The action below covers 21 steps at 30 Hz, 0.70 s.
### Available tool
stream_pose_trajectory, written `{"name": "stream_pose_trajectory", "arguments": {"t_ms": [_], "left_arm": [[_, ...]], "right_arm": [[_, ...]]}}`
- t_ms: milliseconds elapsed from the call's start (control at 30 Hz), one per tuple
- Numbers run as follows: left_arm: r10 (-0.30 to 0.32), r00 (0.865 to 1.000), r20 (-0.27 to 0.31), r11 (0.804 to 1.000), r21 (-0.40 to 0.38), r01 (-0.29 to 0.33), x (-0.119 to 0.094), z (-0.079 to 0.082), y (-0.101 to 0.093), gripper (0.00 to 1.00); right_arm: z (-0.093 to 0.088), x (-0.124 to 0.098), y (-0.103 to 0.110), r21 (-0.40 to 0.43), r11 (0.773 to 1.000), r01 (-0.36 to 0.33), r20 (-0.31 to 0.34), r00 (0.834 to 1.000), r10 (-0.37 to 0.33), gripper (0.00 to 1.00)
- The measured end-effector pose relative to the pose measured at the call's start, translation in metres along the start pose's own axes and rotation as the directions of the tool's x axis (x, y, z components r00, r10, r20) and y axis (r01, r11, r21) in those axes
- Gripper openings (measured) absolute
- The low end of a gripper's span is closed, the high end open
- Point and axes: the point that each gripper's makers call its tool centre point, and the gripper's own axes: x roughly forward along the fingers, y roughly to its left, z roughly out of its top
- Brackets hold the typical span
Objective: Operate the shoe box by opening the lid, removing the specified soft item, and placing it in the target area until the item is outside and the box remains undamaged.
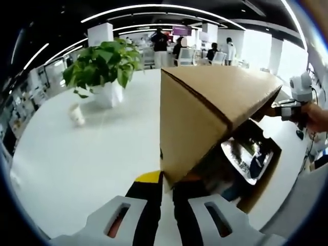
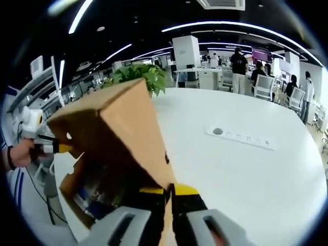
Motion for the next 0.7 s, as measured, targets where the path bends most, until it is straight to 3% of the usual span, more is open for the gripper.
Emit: {"name": "stream_pose_trajectory", "arguments": {"t_ms": [233, 700], "left_arm": [[0.006, 1.0, 0.009, 1.0, 0.009, -0.006, 0.003, 0.004, 0.002, 0.03], [0.024, 0.999, 0.035, 1.0, 0.01, -0.024, 0.011, 0.013, 0.01, 0.02]], "right_arm": [[0.007, 0.006, -0.003, -0.008, 1.0, 0.002, -0.022, 1.0, -0.002, 0.0], [0.014, 0.014, -0.007, -0.013, 1.0, 0.007, -0.006, 1.0, -0.007, 0.0]]}}
